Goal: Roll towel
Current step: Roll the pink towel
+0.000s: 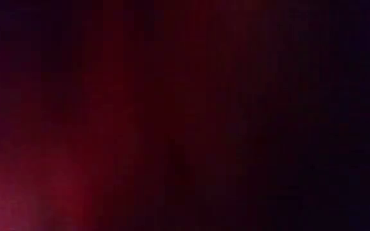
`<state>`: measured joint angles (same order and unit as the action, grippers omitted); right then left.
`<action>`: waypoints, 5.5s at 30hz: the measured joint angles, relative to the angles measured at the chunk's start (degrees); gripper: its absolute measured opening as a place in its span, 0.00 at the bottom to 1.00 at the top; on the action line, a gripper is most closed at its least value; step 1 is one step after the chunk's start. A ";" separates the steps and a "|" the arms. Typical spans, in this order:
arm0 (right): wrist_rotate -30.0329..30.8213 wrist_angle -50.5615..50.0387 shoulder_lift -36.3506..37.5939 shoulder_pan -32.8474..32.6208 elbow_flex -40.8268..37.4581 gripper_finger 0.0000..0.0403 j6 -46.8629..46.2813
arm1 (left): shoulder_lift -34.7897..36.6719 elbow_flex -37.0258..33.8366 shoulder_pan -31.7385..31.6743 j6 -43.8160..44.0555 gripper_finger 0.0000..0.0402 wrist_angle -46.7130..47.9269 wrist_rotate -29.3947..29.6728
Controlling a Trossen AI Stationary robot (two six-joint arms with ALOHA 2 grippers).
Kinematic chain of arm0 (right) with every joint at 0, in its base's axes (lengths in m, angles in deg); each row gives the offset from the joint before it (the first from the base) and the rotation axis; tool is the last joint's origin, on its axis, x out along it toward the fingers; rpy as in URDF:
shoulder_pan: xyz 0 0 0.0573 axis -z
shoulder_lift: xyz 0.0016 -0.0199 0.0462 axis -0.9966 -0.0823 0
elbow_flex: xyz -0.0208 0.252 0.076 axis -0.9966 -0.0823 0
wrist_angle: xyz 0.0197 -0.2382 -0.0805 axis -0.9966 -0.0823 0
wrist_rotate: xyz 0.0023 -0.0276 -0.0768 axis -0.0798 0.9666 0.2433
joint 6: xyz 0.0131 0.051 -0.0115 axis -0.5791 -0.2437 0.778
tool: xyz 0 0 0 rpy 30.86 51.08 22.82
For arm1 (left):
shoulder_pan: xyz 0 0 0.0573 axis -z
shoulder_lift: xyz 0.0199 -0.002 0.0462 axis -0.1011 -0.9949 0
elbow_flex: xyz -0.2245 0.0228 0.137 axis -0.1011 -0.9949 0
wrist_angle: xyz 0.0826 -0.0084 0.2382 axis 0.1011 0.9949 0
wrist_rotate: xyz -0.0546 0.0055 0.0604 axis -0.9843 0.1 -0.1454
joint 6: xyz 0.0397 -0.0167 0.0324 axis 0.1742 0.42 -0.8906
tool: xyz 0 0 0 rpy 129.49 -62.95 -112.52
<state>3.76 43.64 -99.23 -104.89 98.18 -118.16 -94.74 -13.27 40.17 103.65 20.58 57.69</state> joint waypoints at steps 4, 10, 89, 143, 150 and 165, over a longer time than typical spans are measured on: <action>0.00 -1.52 -0.02 0.00 -0.02 0.06 -0.18 | 0.01 -5.45 1.66 -0.42 0.00 -13.96 6.34; -0.27 -4.12 -0.02 0.46 -0.02 0.06 -0.71 | 0.12 -13.28 3.14 4.23 0.00 -26.74 10.47; 1.35 9.59 -0.90 1.65 1.98 0.06 -3.68 | 1.29 -9.77 -7.25 21.42 0.00 -2.69 -25.82; 28.87 -2.14 10.53 -0.95 4.77 0.32 20.07 | 1.16 -7.54 -7.14 8.05 0.08 0.62 -16.29; 30.59 -4.35 8.50 -7.42 0.23 0.31 14.66 | 1.16 -7.54 -6.87 7.87 0.08 0.23 -14.72; 63.96 1.75 6.82 -19.08 -1.14 0.26 25.02 | 1.16 -7.54 -6.88 6.99 0.08 0.21 -17.59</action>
<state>67.72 45.39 -92.41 -123.98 97.04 -93.14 -93.59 -20.81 33.29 110.64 20.79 40.10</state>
